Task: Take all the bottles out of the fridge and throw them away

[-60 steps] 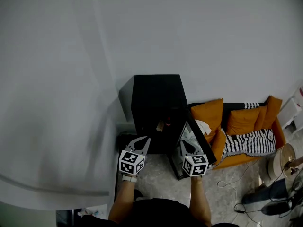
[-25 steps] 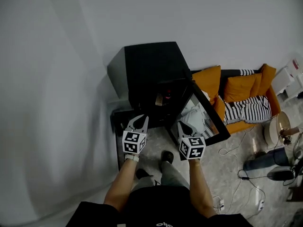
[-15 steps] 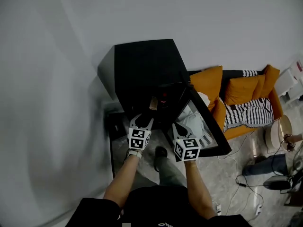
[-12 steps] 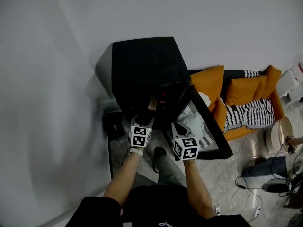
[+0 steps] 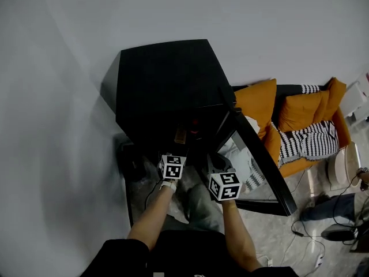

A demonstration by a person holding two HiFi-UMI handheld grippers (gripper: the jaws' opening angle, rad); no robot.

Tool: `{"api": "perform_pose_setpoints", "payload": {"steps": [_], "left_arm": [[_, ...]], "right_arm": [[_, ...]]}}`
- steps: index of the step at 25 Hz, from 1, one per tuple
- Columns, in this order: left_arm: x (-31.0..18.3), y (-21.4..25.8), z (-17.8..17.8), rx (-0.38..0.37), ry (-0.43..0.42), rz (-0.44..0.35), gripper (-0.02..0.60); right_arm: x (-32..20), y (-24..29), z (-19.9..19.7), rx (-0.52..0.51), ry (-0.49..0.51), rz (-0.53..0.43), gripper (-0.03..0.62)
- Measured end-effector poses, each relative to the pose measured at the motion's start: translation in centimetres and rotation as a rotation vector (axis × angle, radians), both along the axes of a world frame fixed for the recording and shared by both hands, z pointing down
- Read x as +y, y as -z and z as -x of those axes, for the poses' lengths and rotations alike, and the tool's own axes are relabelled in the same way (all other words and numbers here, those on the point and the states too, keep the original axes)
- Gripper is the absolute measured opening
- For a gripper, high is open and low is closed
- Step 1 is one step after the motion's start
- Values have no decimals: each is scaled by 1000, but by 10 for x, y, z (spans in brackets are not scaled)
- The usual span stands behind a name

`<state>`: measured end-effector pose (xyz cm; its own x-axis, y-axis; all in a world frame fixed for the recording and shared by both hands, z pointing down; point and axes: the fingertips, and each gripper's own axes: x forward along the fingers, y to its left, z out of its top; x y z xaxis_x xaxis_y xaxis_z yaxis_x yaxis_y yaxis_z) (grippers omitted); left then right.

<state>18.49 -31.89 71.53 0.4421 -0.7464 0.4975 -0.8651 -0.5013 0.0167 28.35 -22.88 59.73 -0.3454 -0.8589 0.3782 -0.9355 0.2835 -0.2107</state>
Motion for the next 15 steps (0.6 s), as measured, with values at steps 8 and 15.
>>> {"api": "perform_pose_setpoints", "payload": {"steps": [8, 15], "left_arm": [[-29, -48, -8, -49, -1, 14, 357], [-43, -80, -17, -69, -3, 51, 357]], "right_arm": [[-21, -49, -5, -10, -34, 7, 2], [-26, -74, -15, -7, -59, 9, 2]]}}
